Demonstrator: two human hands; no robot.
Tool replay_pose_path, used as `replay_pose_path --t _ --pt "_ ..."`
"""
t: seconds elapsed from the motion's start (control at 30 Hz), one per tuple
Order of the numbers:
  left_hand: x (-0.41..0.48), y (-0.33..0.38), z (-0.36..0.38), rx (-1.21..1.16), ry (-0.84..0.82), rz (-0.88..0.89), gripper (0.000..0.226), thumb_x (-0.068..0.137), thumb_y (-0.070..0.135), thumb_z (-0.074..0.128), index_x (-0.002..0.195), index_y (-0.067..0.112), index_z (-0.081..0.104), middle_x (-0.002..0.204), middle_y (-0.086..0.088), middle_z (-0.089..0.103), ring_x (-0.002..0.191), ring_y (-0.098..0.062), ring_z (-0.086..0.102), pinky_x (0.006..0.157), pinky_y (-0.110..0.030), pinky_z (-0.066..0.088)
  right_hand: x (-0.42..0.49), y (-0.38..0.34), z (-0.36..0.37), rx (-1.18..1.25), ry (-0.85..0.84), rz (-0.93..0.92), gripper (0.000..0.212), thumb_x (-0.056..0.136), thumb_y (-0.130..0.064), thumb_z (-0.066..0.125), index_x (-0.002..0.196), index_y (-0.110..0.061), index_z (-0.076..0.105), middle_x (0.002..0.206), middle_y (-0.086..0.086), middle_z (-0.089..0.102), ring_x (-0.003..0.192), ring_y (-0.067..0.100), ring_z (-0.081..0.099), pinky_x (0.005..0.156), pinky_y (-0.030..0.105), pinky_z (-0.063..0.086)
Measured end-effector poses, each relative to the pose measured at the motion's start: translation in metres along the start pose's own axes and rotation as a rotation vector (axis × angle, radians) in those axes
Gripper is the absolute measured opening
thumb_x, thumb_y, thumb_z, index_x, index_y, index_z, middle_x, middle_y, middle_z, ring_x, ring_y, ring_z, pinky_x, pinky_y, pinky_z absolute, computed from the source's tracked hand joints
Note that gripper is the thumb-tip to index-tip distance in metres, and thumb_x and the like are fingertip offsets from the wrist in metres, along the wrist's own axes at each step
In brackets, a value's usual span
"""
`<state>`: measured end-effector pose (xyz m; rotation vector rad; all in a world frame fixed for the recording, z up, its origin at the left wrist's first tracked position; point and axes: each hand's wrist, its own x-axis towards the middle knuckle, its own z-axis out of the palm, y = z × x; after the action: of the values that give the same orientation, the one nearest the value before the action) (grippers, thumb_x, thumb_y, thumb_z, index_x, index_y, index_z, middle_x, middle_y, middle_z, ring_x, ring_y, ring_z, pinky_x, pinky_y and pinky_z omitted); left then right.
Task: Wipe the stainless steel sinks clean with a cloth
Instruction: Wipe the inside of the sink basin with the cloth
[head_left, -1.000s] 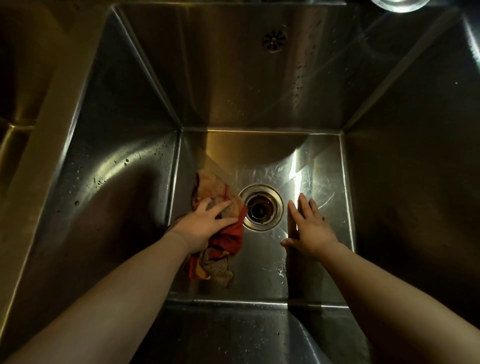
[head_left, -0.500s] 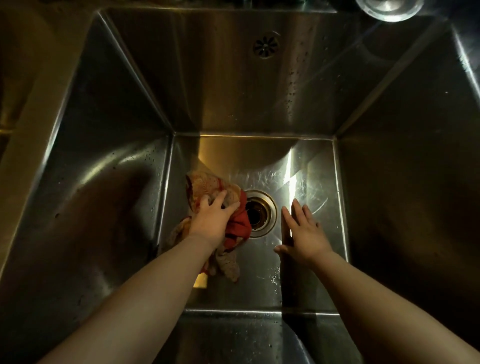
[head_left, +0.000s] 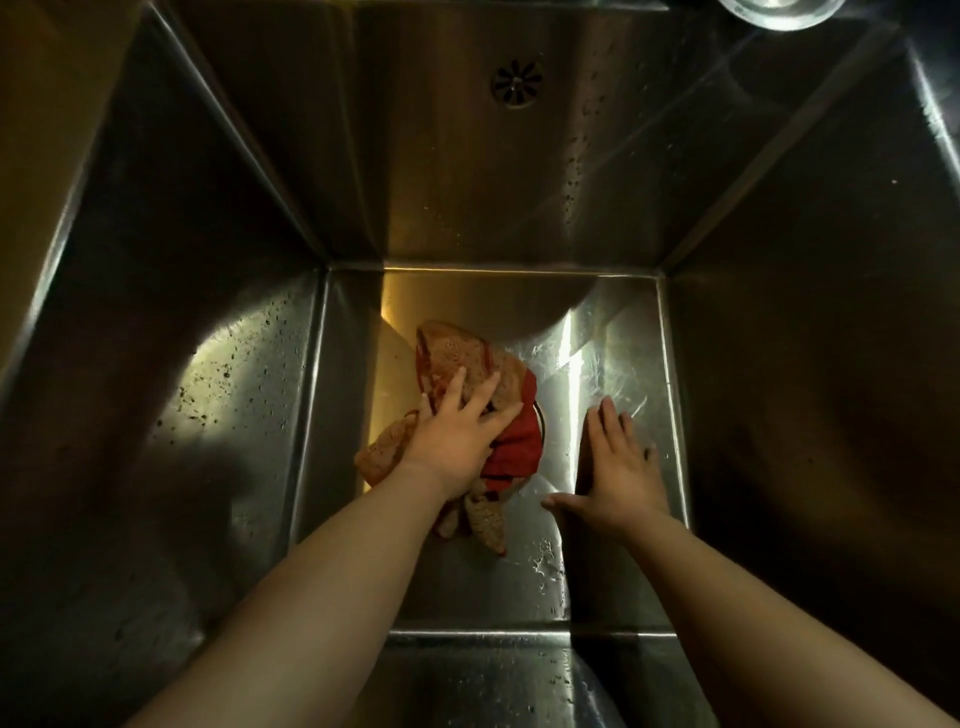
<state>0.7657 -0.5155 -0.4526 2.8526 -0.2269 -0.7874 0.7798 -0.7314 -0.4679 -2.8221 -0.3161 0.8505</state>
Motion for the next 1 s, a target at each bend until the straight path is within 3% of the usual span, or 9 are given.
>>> replay_pose_path --t 0.27,0.43,0.63,0.8,1.0 --pt "-0.006 0.017 0.002 0.012 -0.037 -0.050 0.080 0.086 0.012 0.060 0.146 0.038 0.016 0.158 0.002 -0.008 0.142 -0.038 -0.003 0.108 -0.056 0.027 -0.001 0.004 -0.003 0.014 -0.019 -0.012 0.126 0.064 -0.068 0.068 0.148 -0.019 -0.012 0.154 -0.004 -0.025 0.143 0.019 -0.018 0.116 0.050 0.004" --pt "-0.017 0.019 0.004 0.037 -0.089 0.057 0.085 0.083 0.008 0.063 0.147 0.034 0.013 0.158 0.002 0.000 0.140 -0.037 0.005 0.106 -0.050 0.034 -0.002 0.007 -0.012 0.007 -0.024 -0.043 0.120 0.068 -0.062 0.070 0.149 -0.019 -0.008 0.156 -0.003 -0.022 0.143 0.019 -0.016 0.117 0.047 0.007" --pt "-0.015 0.007 -0.003 0.196 -0.098 0.353 0.080 0.088 0.004 0.054 0.148 0.036 0.011 0.158 0.006 -0.007 0.142 -0.035 -0.003 0.106 -0.053 0.029 -0.004 0.008 -0.012 0.002 -0.014 -0.054 0.121 0.068 -0.064 0.068 0.149 -0.019 -0.008 0.156 -0.002 -0.022 0.143 0.019 -0.016 0.118 0.046 0.007" --pt "0.002 0.017 -0.007 0.133 -0.192 0.230 0.090 0.086 0.004 0.057 0.146 0.044 0.005 0.156 0.012 -0.019 0.142 -0.032 -0.017 0.109 -0.059 0.022 -0.003 0.008 -0.011 -0.001 -0.006 -0.057 0.120 0.067 -0.065 0.068 0.149 -0.019 -0.007 0.156 -0.001 -0.021 0.144 0.019 -0.015 0.118 0.046 0.007" --pt "-0.001 0.021 0.001 0.182 -0.130 0.188 0.095 0.082 0.007 0.063 0.146 0.043 0.004 0.157 0.008 -0.014 0.142 -0.038 -0.003 0.105 -0.056 0.029 -0.003 0.009 -0.009 0.004 0.006 -0.054 0.121 0.067 -0.064 0.069 0.149 -0.018 -0.006 0.156 -0.001 -0.020 0.144 0.019 -0.014 0.118 0.045 0.008"
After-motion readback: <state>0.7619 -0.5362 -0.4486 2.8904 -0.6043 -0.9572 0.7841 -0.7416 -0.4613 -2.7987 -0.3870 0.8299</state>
